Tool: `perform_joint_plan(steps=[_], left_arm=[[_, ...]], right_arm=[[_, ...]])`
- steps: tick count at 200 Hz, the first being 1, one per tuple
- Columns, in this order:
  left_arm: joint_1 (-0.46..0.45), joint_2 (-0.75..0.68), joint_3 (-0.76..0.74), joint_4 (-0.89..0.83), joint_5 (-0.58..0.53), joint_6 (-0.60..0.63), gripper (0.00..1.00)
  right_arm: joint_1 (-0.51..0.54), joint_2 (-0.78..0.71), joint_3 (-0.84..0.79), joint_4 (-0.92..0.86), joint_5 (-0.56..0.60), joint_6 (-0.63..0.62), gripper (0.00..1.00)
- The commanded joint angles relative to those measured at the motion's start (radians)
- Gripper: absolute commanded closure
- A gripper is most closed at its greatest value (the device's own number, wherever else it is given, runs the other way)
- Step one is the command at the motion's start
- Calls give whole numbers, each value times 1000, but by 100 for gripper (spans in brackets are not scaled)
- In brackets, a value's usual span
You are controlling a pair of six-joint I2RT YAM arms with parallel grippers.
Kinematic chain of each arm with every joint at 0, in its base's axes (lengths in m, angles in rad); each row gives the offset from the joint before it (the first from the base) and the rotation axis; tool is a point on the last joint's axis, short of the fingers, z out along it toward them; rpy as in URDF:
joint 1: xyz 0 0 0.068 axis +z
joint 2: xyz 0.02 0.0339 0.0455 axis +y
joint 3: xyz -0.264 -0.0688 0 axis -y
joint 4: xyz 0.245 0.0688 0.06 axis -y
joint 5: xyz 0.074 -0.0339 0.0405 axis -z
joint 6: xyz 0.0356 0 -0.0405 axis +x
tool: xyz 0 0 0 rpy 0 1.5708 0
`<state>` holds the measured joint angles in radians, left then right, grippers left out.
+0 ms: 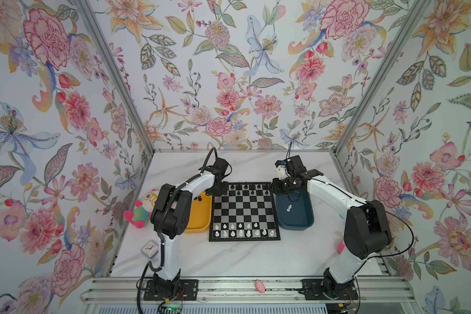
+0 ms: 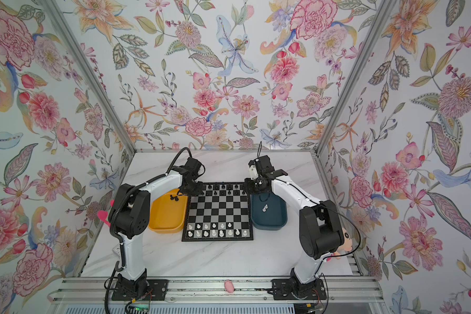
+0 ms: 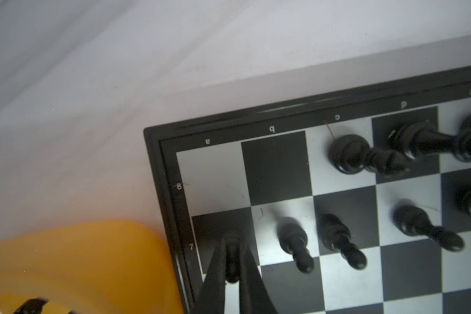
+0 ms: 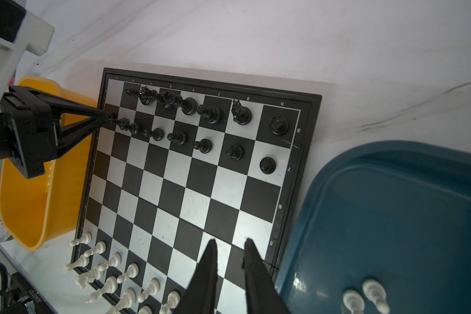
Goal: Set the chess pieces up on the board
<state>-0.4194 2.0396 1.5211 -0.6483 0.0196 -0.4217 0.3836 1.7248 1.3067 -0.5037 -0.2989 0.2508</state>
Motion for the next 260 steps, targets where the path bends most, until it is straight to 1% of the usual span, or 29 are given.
perform_joint_plan(steps=[1, 13, 45, 61, 74, 142, 189, 226, 260], left_arm=[[-1, 16, 19, -33, -21, 20, 94], [-1, 19, 17, -31, -21, 21, 93], [-1, 24, 13, -29, -18, 19, 79], [-1, 22, 13, -27, -17, 19, 74], [-1, 19, 13, -26, -16, 18, 72], [-1, -16, 14, -23, -21, 15, 71], [-2, -61, 44, -31, -26, 12, 71], [-2, -120, 75, -27, -23, 21, 71], [-5, -212, 60, 23, -20, 28, 70]], right_arm=[[-4, -21, -10, 1, -1, 11, 79], [-5, -20, -9, 1, -1, 13, 79], [-5, -22, -9, 1, -1, 13, 79], [-4, -24, -12, 1, 0, 13, 79], [-5, -25, -11, 1, 0, 14, 79], [-4, -43, -18, 1, 6, 19, 79], [-5, -75, -21, -6, 24, 22, 79], [-5, -100, -25, -20, 45, 21, 79], [-13, -131, -20, -58, 92, 8, 79]])
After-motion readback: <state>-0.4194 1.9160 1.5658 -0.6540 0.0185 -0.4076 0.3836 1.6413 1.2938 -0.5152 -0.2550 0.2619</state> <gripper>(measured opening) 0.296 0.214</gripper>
